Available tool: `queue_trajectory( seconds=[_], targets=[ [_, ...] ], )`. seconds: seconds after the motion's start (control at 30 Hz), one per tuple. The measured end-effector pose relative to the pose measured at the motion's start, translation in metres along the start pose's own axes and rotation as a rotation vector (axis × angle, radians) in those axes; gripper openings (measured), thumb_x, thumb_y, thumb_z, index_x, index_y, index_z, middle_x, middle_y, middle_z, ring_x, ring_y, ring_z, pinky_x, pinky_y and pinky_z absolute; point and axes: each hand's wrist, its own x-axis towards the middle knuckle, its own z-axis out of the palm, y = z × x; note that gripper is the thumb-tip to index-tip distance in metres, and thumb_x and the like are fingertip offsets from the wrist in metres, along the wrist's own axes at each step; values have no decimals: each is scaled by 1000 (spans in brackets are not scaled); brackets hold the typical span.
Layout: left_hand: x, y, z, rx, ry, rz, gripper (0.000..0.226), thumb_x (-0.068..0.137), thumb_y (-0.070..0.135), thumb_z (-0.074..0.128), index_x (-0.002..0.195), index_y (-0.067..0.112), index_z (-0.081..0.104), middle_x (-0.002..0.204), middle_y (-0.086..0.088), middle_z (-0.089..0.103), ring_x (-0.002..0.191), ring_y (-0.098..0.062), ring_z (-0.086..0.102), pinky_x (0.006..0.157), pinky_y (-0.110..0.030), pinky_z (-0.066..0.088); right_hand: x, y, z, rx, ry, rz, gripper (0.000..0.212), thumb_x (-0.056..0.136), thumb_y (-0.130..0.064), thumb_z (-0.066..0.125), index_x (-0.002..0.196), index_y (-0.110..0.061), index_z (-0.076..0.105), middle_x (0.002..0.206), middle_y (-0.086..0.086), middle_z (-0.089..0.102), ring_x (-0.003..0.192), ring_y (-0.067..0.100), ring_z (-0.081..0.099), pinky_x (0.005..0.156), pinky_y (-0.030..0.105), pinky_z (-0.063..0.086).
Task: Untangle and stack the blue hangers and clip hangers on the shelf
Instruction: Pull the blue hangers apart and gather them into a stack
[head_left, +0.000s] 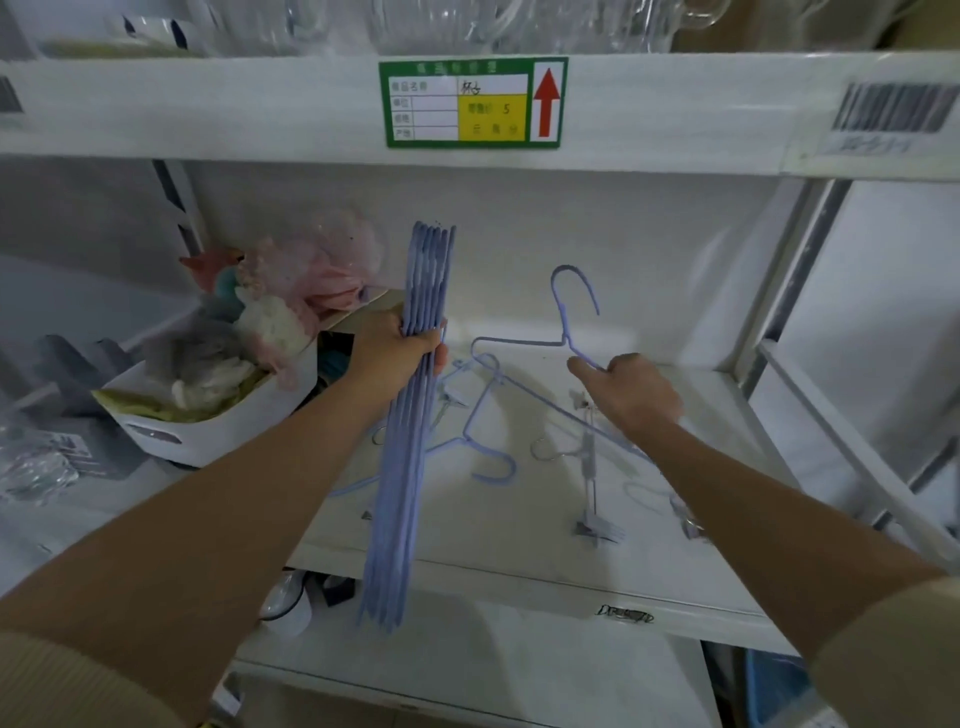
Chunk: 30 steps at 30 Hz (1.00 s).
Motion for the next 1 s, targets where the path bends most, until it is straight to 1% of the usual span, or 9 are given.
queue_trajectory(
  seconds=[0.1,0.27,0.43,0.63,0.7,0.83,0.9,0.97,1.0],
  targets=[
    [-2,3,1,32,15,14,9,94,6,53,92,4,61,55,0,60,43,-2,57,54,-15,53,-1,5,-16,-184,64,26,73,69,-82,36,65,-13,55,68,4,60,69,24,56,68,32,39],
    [-3,15,2,26,-2,47,9,94,3,52,91,2,60,64,-12,58,42,-2,56,55,-19,54,1,17,-33,-483,150,-117,86,68,-91,19,59,-13,56,65,4,53,85,22,38,76,41,29],
    [2,19,8,92,-49,24,9,94,9,54,91,6,62,67,-12,62,52,-12,58,60,-28,56,3,28,-40,-526,210,-284,75,73,-83,26,52,-17,54,56,1,46,90,23,51,83,38,35],
    [4,17,22,78,-133,-24,12,91,3,55,93,12,63,73,-8,66,66,-20,64,68,-31,58,4,35,-35,-558,304,-419,74,65,-81,21,47,-16,52,45,-2,27,73,22,40,78,37,35],
    [5,18,21,77,-141,-41,13,92,3,54,91,13,63,75,-5,65,67,-16,63,62,-23,58,10,44,-36,-540,367,-525,70,71,-74,31,43,-14,57,40,-4,26,67,25,48,72,36,40],
    [4,17,20,93,-173,-72,23,93,2,52,80,19,61,74,-10,63,66,-19,59,70,-30,55,26,59,-30,-532,346,-771,44,88,-41,42,65,-15,67,54,0,62,68,29,59,64,33,43],
    [1,18,21,78,-194,-75,23,94,2,52,82,19,62,75,-10,63,67,-20,59,72,-31,54,24,53,-24,-416,320,-760,14,81,-9,57,84,-14,69,59,2,65,63,31,60,59,31,41],
    [-2,18,23,39,-206,-84,22,94,2,51,83,18,62,75,-8,62,66,-19,58,66,-27,56,20,46,-14,-348,298,-698,32,68,6,55,92,-12,67,64,5,64,65,32,60,61,32,35],
    [-2,19,24,18,-206,-91,22,94,1,51,82,17,62,75,-8,62,66,-18,58,62,-23,57,15,40,-12,-355,301,-621,28,72,-2,50,93,-13,65,72,4,64,74,32,60,66,33,33]
  ],
)
